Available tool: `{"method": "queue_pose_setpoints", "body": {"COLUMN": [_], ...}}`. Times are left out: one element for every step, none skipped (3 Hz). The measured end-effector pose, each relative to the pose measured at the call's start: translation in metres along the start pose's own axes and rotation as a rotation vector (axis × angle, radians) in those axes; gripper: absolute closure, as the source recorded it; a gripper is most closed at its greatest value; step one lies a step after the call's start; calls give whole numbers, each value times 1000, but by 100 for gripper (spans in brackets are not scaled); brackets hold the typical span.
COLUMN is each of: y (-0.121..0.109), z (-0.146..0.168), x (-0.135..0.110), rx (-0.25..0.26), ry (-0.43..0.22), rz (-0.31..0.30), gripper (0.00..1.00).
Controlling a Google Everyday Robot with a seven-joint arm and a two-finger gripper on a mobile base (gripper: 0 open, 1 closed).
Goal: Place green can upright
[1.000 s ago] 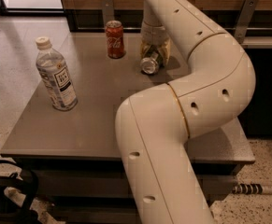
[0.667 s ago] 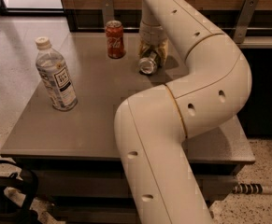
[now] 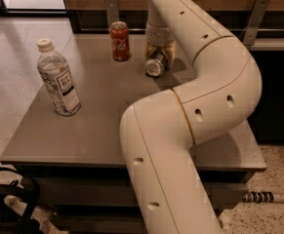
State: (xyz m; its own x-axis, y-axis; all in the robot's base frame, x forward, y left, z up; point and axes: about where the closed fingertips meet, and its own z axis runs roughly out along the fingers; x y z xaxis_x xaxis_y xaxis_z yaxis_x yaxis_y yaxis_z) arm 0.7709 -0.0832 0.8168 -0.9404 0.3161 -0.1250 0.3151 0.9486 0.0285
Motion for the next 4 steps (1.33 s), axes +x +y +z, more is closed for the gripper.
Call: {"method": "queue_pose_setpoints", "body": {"y": [-10, -20, -28, -40], "z": [-13, -30, -51, -81], "x": [-6, -5, 3, 16], "rx": [8, 26, 21, -23], "ry": [-39, -81, -131, -209], "rz": [29, 64, 90, 101], "gripper": [100, 100, 100, 100]}}
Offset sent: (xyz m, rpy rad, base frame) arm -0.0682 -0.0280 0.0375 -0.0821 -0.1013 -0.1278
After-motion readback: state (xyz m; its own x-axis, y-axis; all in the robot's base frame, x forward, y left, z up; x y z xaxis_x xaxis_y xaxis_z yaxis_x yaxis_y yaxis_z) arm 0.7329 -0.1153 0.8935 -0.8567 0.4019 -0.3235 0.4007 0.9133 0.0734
